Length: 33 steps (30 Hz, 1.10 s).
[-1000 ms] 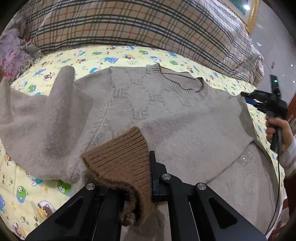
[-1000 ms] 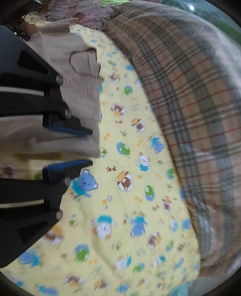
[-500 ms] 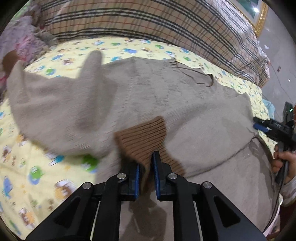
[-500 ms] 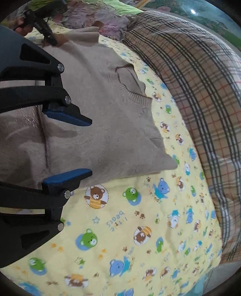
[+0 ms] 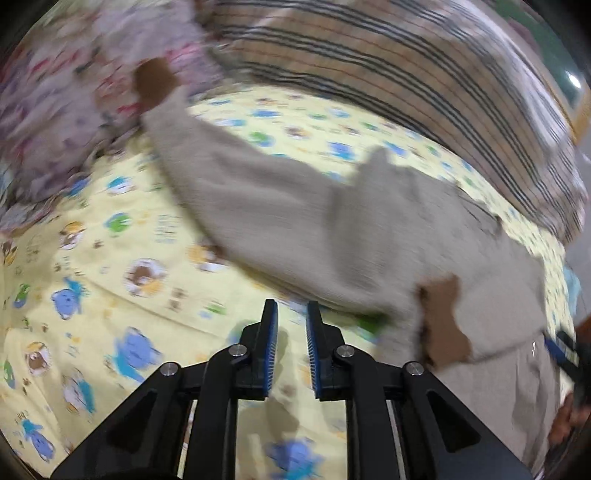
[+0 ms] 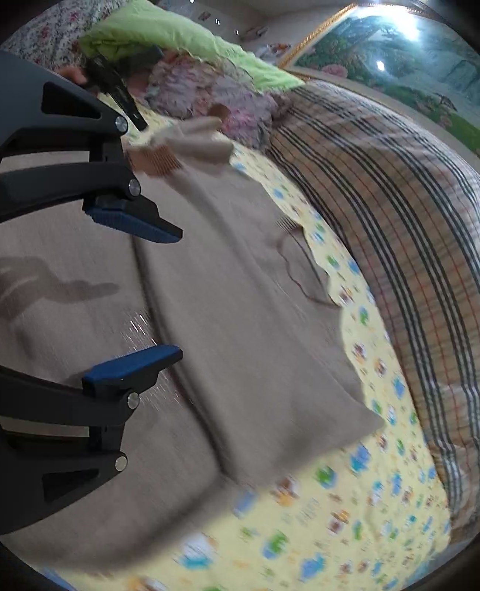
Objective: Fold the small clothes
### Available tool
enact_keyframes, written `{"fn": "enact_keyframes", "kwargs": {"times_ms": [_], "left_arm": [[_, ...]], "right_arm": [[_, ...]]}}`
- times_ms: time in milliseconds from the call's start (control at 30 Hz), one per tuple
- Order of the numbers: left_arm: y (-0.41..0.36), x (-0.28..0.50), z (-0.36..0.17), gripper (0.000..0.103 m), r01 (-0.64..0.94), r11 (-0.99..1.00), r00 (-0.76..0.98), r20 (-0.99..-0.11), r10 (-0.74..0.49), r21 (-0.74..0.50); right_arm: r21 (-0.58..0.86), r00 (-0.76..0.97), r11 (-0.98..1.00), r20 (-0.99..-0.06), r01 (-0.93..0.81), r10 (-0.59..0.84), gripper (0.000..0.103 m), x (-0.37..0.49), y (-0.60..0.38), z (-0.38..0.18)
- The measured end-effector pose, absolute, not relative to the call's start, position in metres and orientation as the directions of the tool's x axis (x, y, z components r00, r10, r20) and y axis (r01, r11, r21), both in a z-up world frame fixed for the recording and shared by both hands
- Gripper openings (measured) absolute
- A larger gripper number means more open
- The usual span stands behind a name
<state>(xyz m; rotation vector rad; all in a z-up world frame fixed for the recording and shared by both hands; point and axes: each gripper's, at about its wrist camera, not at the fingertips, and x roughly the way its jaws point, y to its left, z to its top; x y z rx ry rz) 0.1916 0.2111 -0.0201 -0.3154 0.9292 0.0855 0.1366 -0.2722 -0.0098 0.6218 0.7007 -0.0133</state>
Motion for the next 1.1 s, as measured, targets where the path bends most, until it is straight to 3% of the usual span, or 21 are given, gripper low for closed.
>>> {"fn": "enact_keyframes", "kwargs": {"times_ms": [33,100,167,300,533,633,700,867,1100], "left_arm": [[0.223,0.195,-0.022,0.026,-0.235,0.943,0.596,-0.801,-0.053,-0.237],[0.242,0.205,-0.022,0.050,-0.286,0.928,0.600,-0.800,-0.022,-0.240],[0.261,0.216,-0.020,0.061,-0.335,0.915,0.621,-0.783,0.033,-0.227],[0.297,0.250,-0.020,0.070,-0.394,0.885,0.627,-0.776,0.062,-0.247],[0.342,0.313,-0.036,0.070,-0.455,0.841,0.629,-0.774,0.071,-0.293],[0.349,0.329,-0.034,0.060,-0.475,0.833,0.644,-0.757,0.109,-0.284],[0.352,0.335,-0.029,0.011,-0.482,0.830,0.655,-0.745,0.129,-0.280],[0.322,0.327,0.005,0.007,-0.431,0.872,0.707,-0.687,0.166,-0.232],[0.192,0.290,0.068,0.007,-0.122,0.961,0.807,-0.589,-0.050,-0.249]], "right_arm": [[0.535,0.769,0.820,-0.606,0.205,0.203,0.059,0.136,-0.264,-0.012],[0.533,0.759,0.824,-0.613,0.192,0.219,0.059,0.137,-0.250,-0.016],[0.532,0.754,0.825,-0.618,0.191,0.224,0.059,0.137,-0.239,-0.019],[0.506,0.731,0.845,-0.641,0.174,0.233,0.059,0.139,-0.213,-0.025],[0.497,0.681,0.853,-0.680,0.157,0.271,0.059,0.141,-0.192,-0.036],[0.493,0.680,0.857,-0.681,0.151,0.272,0.059,0.140,-0.189,-0.034],[0.487,0.684,0.862,-0.678,0.144,0.269,0.059,0.139,-0.190,-0.031],[0.501,0.708,0.850,-0.659,0.163,0.253,0.059,0.130,-0.203,-0.025],[0.546,0.740,0.813,-0.629,0.201,0.239,0.059,0.115,-0.226,-0.023]]}}
